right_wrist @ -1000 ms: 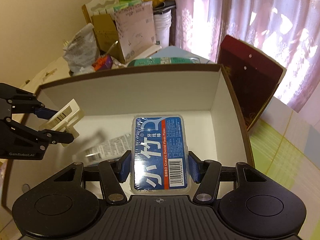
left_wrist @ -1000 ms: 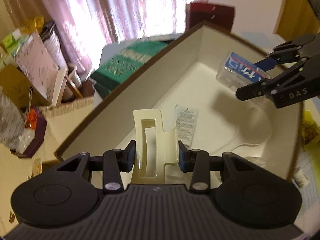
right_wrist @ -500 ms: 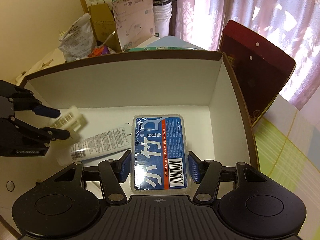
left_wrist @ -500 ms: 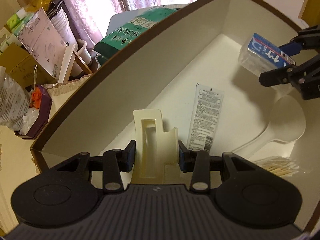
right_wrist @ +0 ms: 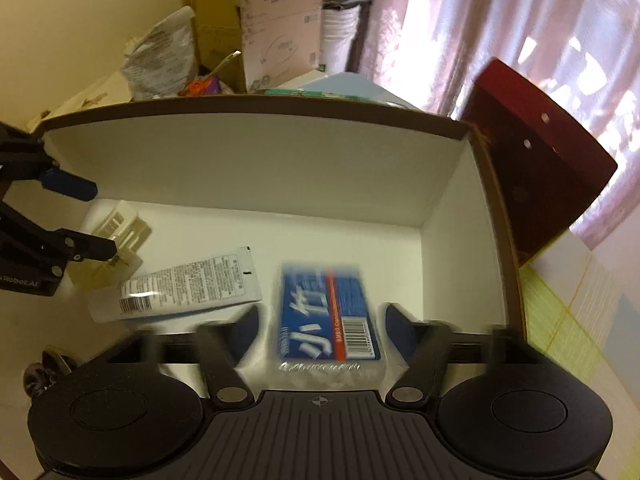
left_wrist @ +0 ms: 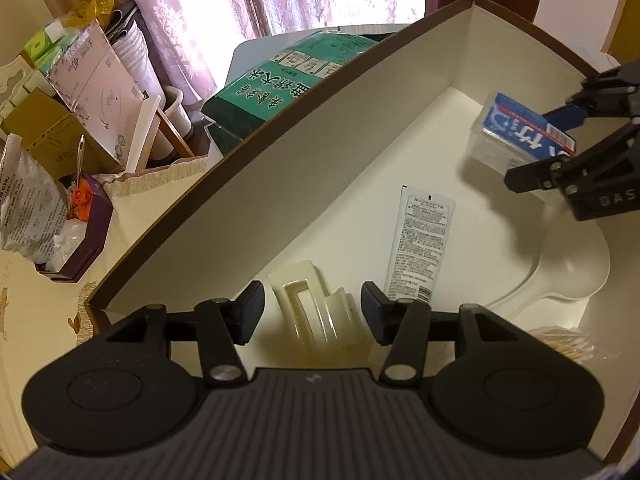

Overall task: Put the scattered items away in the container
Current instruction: 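Lower and open the left tool to drop the clip while the right tool releases the floss box, then withdraw both open tools from the box toward the remaining table items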

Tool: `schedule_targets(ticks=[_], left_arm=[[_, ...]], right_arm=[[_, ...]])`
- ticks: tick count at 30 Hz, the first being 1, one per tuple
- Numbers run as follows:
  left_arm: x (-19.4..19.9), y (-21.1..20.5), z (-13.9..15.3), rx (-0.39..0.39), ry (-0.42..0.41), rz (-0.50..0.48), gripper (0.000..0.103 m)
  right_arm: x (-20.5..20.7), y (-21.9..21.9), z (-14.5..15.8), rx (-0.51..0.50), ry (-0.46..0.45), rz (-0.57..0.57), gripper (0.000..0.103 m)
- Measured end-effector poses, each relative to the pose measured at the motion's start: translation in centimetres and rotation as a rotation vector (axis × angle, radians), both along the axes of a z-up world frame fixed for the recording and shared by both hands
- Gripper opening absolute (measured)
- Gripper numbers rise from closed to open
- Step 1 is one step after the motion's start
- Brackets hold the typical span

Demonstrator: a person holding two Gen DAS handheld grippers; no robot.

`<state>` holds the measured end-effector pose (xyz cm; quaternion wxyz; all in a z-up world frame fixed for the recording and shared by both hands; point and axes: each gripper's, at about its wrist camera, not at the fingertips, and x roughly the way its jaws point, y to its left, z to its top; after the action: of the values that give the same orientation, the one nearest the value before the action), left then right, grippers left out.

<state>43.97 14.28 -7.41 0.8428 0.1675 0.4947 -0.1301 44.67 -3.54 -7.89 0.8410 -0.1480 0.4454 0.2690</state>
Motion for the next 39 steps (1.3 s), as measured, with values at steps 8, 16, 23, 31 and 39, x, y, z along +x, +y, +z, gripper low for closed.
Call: schedule_targets(ticks=[8, 16, 23, 31, 39], left_arm=[[-0.8, 0.4, 0.7, -0.010, -0.012, 0.005, 0.059], [-2.2, 0.4, 1.5, -0.014, -0.021, 0.020, 0.070], [-4.2, -0.2, 2.8, -0.042, -0.031, 0.049, 0.085], [-6.9, -1.0, 4.8, -0.077, -0.042, 0.071, 0.092], [-10.2, -2.0, 6.8, -0.088, -0.082, 0.078, 0.097]], right_arm=[[-1.5, -0.3, 1.4, 0.008, 0.032, 0.036, 0.099], [-4.3, -1.6, 3.3, 0.068, 0.022, 0.026, 0.103], [-7.0, -2.3, 4.0, 0.047, -0.004, -0.026, 0.103], [-9.1, -3.3, 5.1, 0.061, -0.006, -0.086, 0.103], [-11.9, -4.1, 6.1, 0.093, -0.032, -0.131, 0.103]])
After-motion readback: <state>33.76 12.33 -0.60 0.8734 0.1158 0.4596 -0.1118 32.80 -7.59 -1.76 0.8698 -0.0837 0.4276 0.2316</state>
